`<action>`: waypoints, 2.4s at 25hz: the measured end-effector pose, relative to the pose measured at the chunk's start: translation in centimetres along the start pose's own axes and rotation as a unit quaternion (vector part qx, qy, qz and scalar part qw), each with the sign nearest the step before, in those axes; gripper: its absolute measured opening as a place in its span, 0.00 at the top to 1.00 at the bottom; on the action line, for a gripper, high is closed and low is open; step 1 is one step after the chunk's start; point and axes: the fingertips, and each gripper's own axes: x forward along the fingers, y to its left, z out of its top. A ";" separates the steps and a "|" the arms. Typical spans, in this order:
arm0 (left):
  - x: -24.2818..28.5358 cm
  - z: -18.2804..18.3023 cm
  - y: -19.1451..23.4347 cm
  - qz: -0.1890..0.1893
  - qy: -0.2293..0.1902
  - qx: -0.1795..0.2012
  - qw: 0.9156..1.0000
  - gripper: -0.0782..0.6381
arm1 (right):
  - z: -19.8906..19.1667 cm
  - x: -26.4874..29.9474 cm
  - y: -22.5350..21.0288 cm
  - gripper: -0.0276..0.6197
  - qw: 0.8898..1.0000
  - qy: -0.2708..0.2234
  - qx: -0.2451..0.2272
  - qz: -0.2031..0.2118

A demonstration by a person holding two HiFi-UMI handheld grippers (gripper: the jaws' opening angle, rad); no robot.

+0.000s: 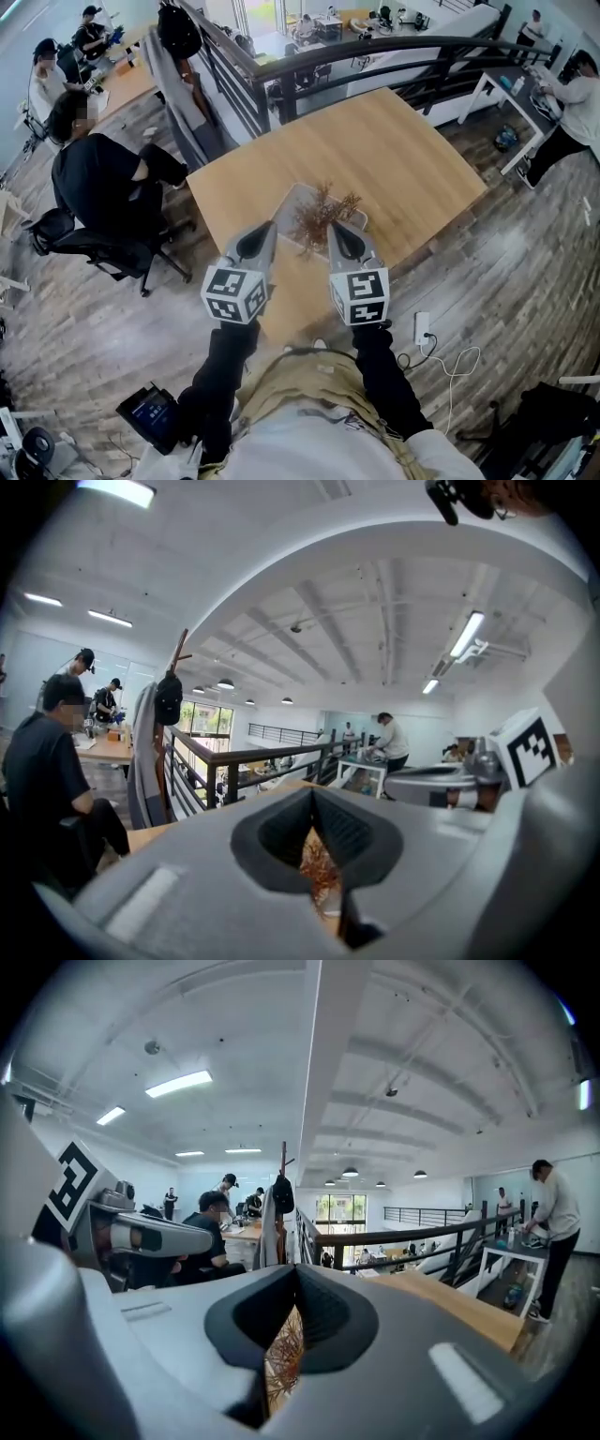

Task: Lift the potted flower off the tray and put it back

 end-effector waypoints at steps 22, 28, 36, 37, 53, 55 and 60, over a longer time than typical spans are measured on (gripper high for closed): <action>-0.1 2.6 0.4 0.013 -0.026 0.016 0.999 0.89 | 4.1 0.0 0.1 0.95 0.999 -0.045 -0.020 0.008; -0.1 2.8 0.8 0.016 -0.026 0.014 0.999 0.89 | 4.3 0.3 0.1 0.95 0.999 -0.048 -0.018 0.012; 0.1 2.2 0.6 0.018 -0.026 0.012 0.999 0.89 | 3.7 0.0 -0.1 0.95 0.998 -0.054 -0.017 0.012; 0.1 2.2 0.7 0.017 -0.026 0.012 0.999 0.89 | 3.8 0.0 0.0 0.95 0.998 -0.054 -0.017 0.011; 0.2 2.3 0.2 0.014 -0.025 0.007 1.000 0.89 | 4.1 -0.8 -0.2 0.95 0.998 -0.055 -0.022 0.011; 0.4 2.5 0.3 0.013 -0.024 0.006 1.000 0.89 | 4.4 -0.6 -0.3 0.95 0.998 -0.055 -0.023 0.010; 0.4 2.5 0.5 0.012 -0.022 0.003 1.000 0.89 | 4.6 -0.5 -0.2 0.95 0.998 -0.054 -0.025 0.010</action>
